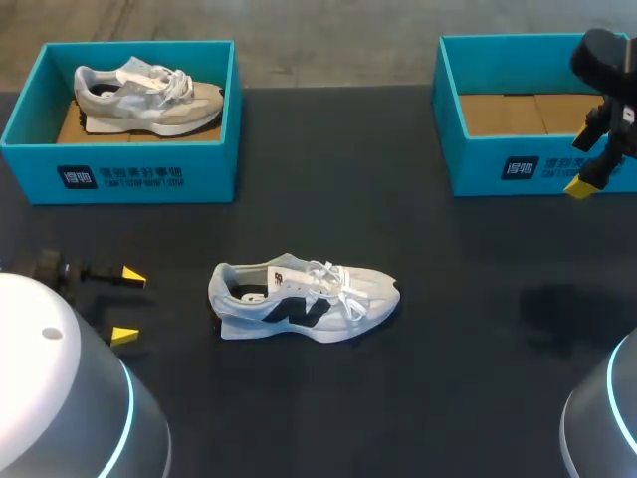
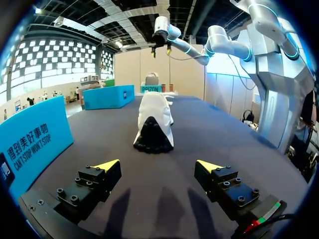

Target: Take the shoe out of the shoebox, open the shoe tongue, remove and reinsert the insole, then place the shoe into the shoebox

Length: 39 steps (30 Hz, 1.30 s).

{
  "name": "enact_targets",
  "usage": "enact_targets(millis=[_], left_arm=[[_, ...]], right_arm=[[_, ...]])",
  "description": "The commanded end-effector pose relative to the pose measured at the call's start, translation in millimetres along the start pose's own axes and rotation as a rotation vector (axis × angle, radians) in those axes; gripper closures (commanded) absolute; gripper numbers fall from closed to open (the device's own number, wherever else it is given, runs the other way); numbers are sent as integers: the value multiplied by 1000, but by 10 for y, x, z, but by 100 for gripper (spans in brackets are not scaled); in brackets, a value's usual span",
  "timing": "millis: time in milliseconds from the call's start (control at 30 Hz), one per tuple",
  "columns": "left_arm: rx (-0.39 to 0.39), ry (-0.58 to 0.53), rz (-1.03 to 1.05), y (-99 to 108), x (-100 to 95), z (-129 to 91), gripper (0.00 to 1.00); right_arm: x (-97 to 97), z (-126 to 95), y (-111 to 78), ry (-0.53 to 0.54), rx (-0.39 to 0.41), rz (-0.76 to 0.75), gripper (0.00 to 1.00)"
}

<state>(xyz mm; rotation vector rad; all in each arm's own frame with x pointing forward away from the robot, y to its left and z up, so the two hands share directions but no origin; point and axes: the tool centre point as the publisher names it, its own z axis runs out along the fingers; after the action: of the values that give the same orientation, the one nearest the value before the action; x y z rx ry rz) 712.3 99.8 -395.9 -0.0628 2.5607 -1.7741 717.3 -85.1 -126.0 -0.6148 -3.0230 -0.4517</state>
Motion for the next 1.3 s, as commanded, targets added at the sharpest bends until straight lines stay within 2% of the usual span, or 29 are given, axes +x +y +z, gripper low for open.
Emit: enact_targets(millis=[33,1000,1300], left_arm=[[0,-4,2,-32,-4,-3,0],[0,-4,2,-32,-4,-3,0],[-10,-32,-12,-94,-97,239,0]], right_arm=[[-15,3,20,3,5,2,0],[-15,3,20,3,5,2,0],[-15,3,20,3,5,2,0]])
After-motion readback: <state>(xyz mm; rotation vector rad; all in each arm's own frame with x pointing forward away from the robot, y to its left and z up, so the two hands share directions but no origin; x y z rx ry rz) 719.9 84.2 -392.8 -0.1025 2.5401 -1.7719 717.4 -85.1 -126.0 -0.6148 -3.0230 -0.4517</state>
